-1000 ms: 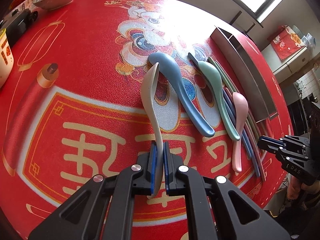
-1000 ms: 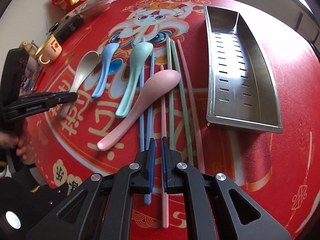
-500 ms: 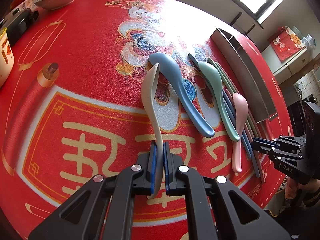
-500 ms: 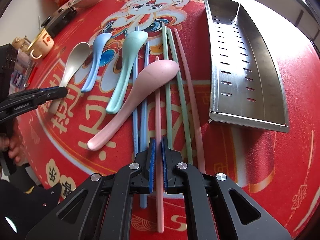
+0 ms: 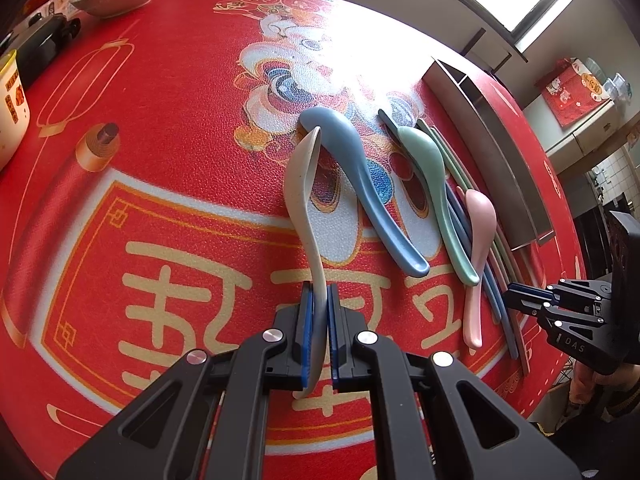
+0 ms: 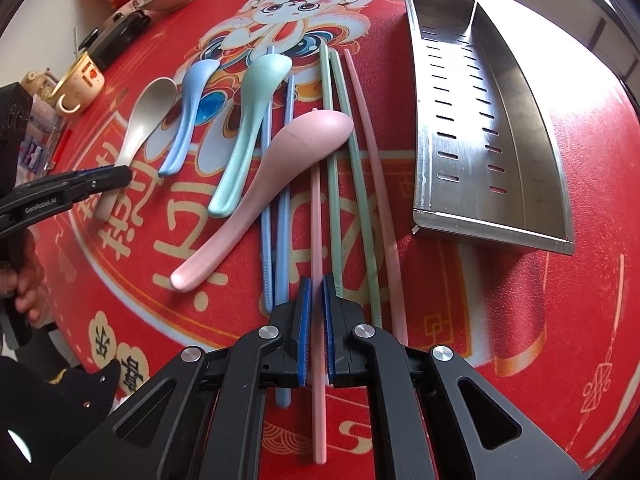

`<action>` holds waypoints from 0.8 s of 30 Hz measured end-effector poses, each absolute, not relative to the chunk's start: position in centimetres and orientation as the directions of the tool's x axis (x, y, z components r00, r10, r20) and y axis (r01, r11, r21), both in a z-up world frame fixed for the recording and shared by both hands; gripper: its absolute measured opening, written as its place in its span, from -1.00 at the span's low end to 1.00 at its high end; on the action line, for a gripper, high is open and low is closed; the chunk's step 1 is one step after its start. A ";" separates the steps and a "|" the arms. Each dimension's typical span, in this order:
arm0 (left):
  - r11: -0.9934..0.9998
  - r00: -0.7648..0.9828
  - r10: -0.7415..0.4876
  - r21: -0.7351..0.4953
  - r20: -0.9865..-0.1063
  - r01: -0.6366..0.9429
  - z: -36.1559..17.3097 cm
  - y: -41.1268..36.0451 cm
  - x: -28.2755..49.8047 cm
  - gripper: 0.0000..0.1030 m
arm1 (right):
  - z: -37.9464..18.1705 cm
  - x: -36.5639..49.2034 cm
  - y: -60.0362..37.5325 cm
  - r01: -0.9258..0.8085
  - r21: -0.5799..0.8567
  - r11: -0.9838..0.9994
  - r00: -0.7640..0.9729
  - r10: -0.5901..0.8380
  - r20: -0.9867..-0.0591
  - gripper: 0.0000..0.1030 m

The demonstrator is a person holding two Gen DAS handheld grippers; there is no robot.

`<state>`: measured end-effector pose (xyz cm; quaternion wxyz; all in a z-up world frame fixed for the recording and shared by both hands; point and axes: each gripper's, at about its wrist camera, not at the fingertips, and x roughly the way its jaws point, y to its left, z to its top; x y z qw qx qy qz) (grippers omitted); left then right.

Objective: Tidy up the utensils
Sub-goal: 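Carry the pink chopstick with the right tool into the steel tray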

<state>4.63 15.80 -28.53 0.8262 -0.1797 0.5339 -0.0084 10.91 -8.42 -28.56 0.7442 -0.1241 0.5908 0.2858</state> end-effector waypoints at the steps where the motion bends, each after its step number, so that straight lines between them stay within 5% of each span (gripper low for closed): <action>1: 0.935 0.430 -0.206 -0.306 -0.879 -0.178 -28.5 15.8 4.6 -0.86 | -28.5 11.0 -8.5 -0.568 0.158 0.808 0.135 0.280 -0.950 -0.88; 24: 0.935 0.432 -0.181 -0.290 -0.884 -0.203 -28.4 15.4 4.7 -0.86 | -25.4 9.6 -13.9 -0.496 0.280 0.822 0.130 0.389 -0.912 -0.88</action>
